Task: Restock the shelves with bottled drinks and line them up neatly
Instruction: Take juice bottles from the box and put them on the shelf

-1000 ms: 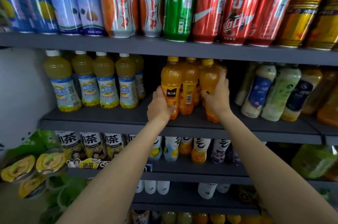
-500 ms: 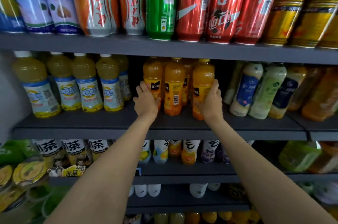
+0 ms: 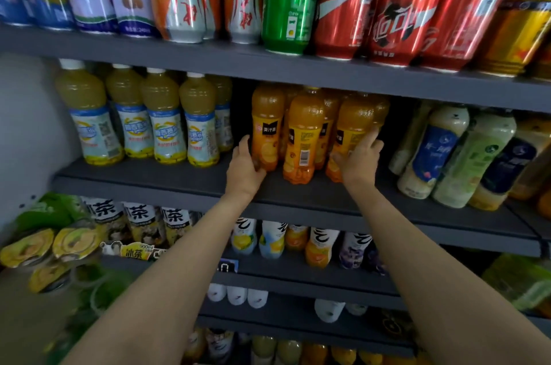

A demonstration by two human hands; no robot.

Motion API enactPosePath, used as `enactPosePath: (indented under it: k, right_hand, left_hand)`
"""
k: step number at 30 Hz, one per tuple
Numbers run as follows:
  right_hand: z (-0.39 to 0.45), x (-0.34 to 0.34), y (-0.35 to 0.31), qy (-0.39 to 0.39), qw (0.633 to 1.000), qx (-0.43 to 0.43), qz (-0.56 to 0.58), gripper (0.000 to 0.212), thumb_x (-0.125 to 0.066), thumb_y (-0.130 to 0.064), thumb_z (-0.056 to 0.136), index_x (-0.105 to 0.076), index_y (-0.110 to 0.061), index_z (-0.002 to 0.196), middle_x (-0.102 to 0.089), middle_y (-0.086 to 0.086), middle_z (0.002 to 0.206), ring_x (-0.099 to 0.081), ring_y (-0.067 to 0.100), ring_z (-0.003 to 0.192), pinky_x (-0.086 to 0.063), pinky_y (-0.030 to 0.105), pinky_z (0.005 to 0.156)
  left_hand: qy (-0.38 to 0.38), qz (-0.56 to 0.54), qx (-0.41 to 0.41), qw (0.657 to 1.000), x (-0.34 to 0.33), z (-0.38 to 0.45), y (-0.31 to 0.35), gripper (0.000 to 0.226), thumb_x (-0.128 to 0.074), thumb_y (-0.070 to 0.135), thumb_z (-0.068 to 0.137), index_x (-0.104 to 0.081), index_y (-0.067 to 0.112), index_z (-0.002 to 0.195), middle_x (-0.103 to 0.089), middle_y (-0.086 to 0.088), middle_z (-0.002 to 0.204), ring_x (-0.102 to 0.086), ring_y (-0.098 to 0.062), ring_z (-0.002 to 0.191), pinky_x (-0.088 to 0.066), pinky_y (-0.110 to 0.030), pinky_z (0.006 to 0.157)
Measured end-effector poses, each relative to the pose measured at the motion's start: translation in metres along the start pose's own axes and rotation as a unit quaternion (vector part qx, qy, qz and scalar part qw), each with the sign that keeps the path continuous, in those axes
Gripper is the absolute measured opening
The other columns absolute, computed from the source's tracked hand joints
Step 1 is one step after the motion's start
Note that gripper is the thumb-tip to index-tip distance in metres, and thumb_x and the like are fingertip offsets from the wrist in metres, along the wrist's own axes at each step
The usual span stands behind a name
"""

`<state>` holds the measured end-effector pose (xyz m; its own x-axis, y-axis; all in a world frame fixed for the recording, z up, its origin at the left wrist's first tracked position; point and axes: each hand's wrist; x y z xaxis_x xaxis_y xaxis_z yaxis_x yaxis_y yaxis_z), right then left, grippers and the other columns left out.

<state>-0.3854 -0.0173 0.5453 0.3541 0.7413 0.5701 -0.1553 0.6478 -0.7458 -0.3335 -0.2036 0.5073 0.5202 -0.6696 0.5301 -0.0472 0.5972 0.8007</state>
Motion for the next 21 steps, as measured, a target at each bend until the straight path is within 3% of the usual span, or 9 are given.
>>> enactPosePath:
  k: [4, 6, 9, 12, 14, 17, 21]
  right_hand:
    - [-0.023, 0.001, -0.009, 0.096, 0.995, -0.023, 0.015, 0.077, -0.069, -0.012, 0.080, -0.022, -0.002, 0.141, -0.028, 0.020, 0.137, -0.035, 0.038, 0.123, -0.036, 0.042, 0.099]
    - [-0.049, -0.005, -0.020, 0.141, 0.987, 0.054, 0.056, 0.062, -0.063, -0.007, 0.082, -0.032, 0.000, 0.135, -0.032, 0.020, 0.134, -0.039, 0.036, 0.120, -0.038, 0.041, 0.097]
    - [-0.099, -0.031, -0.048, 0.108, 0.968, 0.199, 0.111, 0.048, -0.055, -0.002, 0.080, -0.041, 0.001, 0.126, -0.037, 0.021, 0.125, -0.043, 0.034, 0.112, -0.042, 0.039, 0.094]
    - [-0.167, -0.075, -0.078, 0.008, 0.949, 0.300, 0.099, 0.042, -0.052, -0.003, 0.081, -0.043, 0.000, 0.122, -0.039, 0.021, 0.121, -0.045, 0.032, 0.108, -0.040, 0.036, 0.090]
    - [-0.225, -0.114, -0.088, -0.086, 0.931, 0.350, 0.056, 0.038, -0.053, -0.003, 0.083, -0.045, 0.000, 0.120, -0.041, 0.021, 0.120, -0.046, 0.032, 0.107, -0.042, 0.036, 0.088]
    - [-0.326, -0.178, -0.078, -0.291, 0.869, 0.384, -0.113, 0.045, -0.055, -0.015, 0.087, -0.040, -0.004, 0.128, -0.039, 0.019, 0.128, -0.042, 0.034, 0.116, -0.040, 0.039, 0.092]
    - [-0.453, -0.247, -0.039, -0.508, 0.749, 0.377, -0.196, 0.055, -0.064, -0.015, 0.079, -0.043, -0.005, 0.128, -0.040, 0.020, 0.126, -0.040, 0.041, 0.118, -0.040, 0.045, 0.094]
  left_hand:
    - [0.074, -0.013, -0.004, 0.997, 0.015, -0.022, -0.015, 0.057, -0.057, 0.004, 0.085, -0.034, 0.009, 0.136, -0.044, -0.010, 0.135, -0.050, -0.025, 0.117, -0.044, -0.037, 0.095]
    - [0.109, -0.042, -0.027, 0.993, 0.027, -0.040, -0.019, 0.049, -0.054, 0.003, 0.086, -0.038, 0.008, 0.132, -0.047, -0.007, 0.128, -0.051, -0.019, 0.111, -0.043, -0.029, 0.090]
    - [0.137, -0.052, -0.048, 0.988, 0.056, -0.078, -0.040, 0.039, -0.051, 0.003, 0.088, -0.043, 0.010, 0.125, -0.049, -0.002, 0.116, -0.051, -0.013, 0.103, -0.044, -0.027, 0.084]
    - [0.130, -0.012, -0.001, 0.991, 0.092, -0.132, -0.094, 0.029, -0.048, 0.008, 0.091, -0.047, 0.012, 0.120, -0.053, -0.001, 0.104, -0.053, -0.016, 0.094, -0.043, -0.029, 0.077]
    - [0.121, 0.011, 0.082, 0.989, 0.116, -0.181, -0.150, 0.028, -0.048, 0.012, 0.092, -0.047, 0.010, 0.120, -0.057, -0.007, 0.107, -0.055, -0.022, 0.095, -0.045, -0.033, 0.079]
    - [0.073, 0.066, 0.228, 0.969, 0.158, -0.274, -0.253, 0.039, -0.054, 0.007, 0.086, -0.048, 0.002, 0.124, -0.053, -0.016, 0.122, -0.054, -0.035, 0.109, -0.044, -0.043, 0.091]
    - [-0.020, 0.125, 0.485, 0.865, 0.230, -0.405, -0.375, 0.046, -0.054, 0.010, 0.088, -0.040, 0.002, 0.130, -0.054, -0.021, 0.122, -0.053, -0.036, 0.111, -0.040, -0.039, 0.092]
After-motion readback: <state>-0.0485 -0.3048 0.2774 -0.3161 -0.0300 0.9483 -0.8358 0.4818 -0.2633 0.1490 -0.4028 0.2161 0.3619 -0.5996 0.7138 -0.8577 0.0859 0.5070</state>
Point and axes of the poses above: each hand's wrist, its own z-axis towards the middle knuckle, its own x-axis out of the back of the hand, y = z × x
